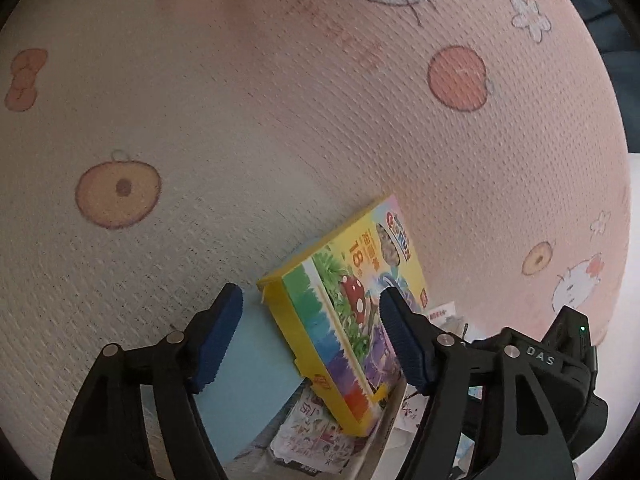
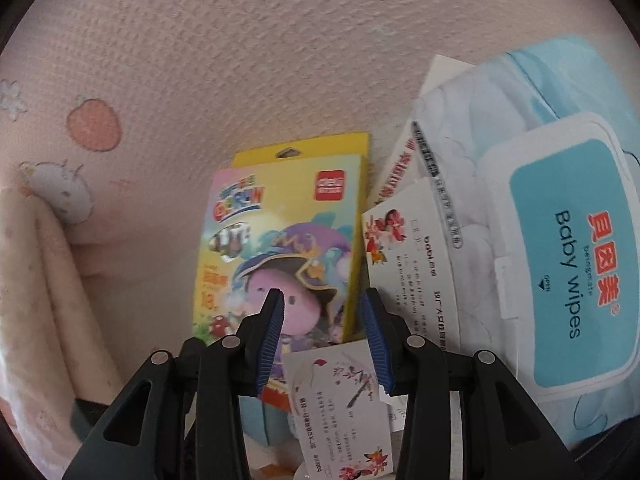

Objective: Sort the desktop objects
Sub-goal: 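Close the right gripper on the yellow crayon box edge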

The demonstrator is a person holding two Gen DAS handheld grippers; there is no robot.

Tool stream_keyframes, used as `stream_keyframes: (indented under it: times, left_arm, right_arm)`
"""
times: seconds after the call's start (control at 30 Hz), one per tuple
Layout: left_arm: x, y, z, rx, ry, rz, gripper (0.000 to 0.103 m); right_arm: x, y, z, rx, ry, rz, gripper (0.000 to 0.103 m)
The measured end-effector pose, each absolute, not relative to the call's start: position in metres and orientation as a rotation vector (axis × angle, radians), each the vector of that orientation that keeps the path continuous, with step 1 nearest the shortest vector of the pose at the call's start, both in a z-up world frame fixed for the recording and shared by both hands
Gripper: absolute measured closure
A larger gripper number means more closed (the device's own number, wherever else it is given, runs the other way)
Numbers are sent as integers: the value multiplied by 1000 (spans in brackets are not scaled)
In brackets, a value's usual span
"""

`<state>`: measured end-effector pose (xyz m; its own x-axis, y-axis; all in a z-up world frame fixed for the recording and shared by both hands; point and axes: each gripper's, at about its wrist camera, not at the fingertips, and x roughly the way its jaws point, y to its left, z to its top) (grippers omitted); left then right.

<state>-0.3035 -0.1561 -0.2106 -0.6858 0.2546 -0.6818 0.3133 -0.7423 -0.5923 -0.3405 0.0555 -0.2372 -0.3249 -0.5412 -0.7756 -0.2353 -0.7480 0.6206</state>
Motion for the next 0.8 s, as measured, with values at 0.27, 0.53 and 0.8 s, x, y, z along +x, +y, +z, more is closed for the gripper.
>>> stream_keyframes:
  times: [0.27,0.53,0.8]
  left_arm:
    - [-322,-162,-219,1307,1190,-2518,23]
    - [-338,-166,-233,1364,1237,-2457,26]
    - [-324,-172,-226,1299,1298,-2487,60]
  right_arm:
    - [-363,51,-246,1741,-1051,-2218,57]
    - [-387,47,-252,1776,-1086,-2167,35]
    - [-368,58,-268,1717,-1236,-2074,40]
